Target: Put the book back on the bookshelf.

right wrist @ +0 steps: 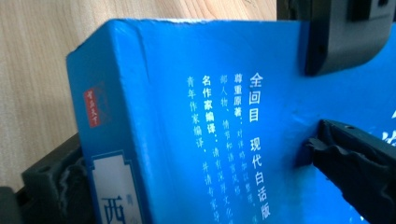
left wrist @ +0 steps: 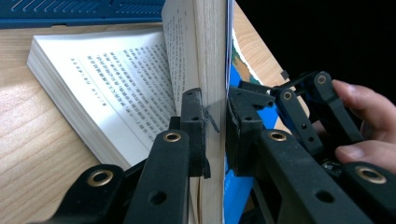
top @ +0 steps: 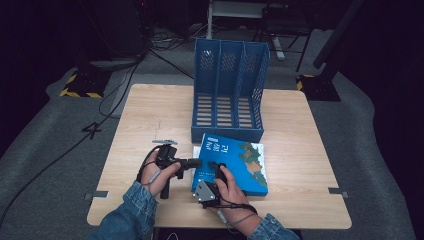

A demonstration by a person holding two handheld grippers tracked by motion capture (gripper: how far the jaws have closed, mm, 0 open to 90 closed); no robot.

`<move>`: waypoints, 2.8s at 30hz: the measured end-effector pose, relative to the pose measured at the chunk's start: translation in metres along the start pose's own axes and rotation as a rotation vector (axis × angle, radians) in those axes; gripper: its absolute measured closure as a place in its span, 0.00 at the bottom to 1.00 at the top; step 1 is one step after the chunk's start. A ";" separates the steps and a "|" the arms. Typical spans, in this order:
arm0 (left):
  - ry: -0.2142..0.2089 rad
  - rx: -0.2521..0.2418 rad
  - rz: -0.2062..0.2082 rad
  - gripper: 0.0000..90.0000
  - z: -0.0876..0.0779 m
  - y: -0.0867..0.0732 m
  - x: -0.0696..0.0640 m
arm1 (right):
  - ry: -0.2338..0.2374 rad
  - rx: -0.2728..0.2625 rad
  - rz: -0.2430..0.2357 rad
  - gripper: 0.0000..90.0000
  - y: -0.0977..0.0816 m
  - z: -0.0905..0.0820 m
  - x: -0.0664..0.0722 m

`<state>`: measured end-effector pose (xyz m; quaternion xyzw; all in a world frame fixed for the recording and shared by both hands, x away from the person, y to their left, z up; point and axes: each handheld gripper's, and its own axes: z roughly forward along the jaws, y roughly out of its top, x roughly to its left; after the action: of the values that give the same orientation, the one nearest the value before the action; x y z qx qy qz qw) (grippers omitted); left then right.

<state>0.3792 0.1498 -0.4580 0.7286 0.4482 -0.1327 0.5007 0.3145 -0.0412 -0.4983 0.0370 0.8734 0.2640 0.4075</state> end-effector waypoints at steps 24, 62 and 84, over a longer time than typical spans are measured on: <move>0.095 0.027 0.009 0.90 0.002 -0.003 0.014 | 0.041 0.108 -0.054 0.33 0.010 0.012 -0.010; 0.434 0.012 0.133 0.57 -0.023 -0.015 0.064 | 0.226 -0.002 0.270 0.69 0.017 -0.050 -0.123; 0.570 0.064 0.409 0.39 -0.028 -0.017 0.075 | 0.256 -0.170 0.512 0.69 0.012 -0.097 -0.191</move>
<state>0.4009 0.2140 -0.5030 0.8264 0.4101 0.1650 0.3487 0.3691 -0.1260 -0.3091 0.1884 0.8546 0.4330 0.2160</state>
